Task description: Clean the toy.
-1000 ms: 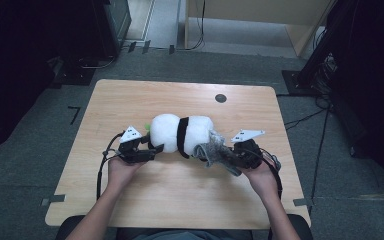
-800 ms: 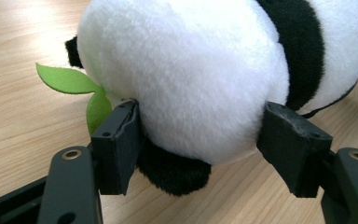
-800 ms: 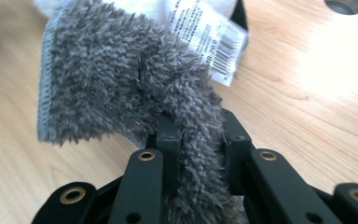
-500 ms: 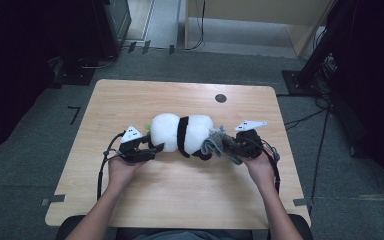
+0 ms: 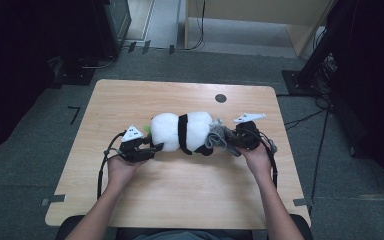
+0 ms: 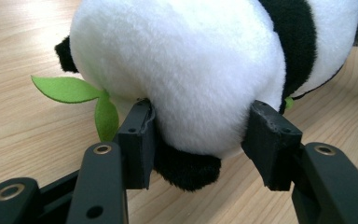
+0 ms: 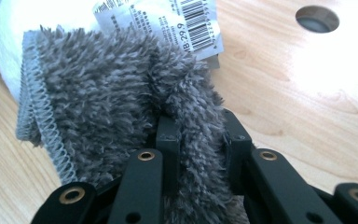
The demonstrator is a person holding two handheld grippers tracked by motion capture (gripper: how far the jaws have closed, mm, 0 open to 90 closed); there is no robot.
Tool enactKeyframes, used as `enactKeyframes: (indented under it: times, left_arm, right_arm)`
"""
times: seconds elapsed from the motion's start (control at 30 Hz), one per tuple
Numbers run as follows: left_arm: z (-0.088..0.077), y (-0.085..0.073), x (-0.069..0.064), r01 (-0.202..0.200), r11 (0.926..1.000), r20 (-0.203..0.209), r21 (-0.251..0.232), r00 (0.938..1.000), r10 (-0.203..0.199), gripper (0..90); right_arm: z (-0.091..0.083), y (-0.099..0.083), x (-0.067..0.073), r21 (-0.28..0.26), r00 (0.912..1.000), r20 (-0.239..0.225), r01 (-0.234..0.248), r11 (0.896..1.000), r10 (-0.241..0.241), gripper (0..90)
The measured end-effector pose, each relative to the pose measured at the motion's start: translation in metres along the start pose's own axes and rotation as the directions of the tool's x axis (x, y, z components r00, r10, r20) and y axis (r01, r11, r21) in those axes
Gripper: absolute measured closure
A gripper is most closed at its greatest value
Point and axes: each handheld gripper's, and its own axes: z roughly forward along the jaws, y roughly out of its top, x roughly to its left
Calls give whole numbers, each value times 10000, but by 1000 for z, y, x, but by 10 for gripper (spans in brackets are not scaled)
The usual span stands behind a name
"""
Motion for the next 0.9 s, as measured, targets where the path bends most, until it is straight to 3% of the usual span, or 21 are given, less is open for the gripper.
enactKeyframes:
  times: [0.23, 0.37, 0.5, 0.63, 0.9]
  left_arm:
    - [0, 0, 0, -88, 10000, -59, 15, 9999, 88, 471]
    - [0, 0, -1, -85, 10000, -78, 4, 9999, 85, 469]
    - [0, 0, 0, -78, 10000, -66, -18, 9999, 78, 464]
    - [1, -1, 0, -104, 9999, -84, -29, 9999, 104, 461]
    - [1, -1, 0, -134, 9999, -131, -40, 9998, 134, 461]
  right_arm:
    - [-5, 5, -13, -573, 9967, 672, -415, 9975, 454, 748]
    - [-6, 7, -26, -790, 9862, 1189, -1064, 9912, 1154, 748]
    - [-5, 10, -31, -1103, 9778, 1314, -1491, 9827, 1631, 748]
    - [10, 11, -26, -704, 9843, 940, -1434, 9872, 1497, 747]
    - [42, 3, -8, 201, 9947, 590, -853, 9962, 840, 749]
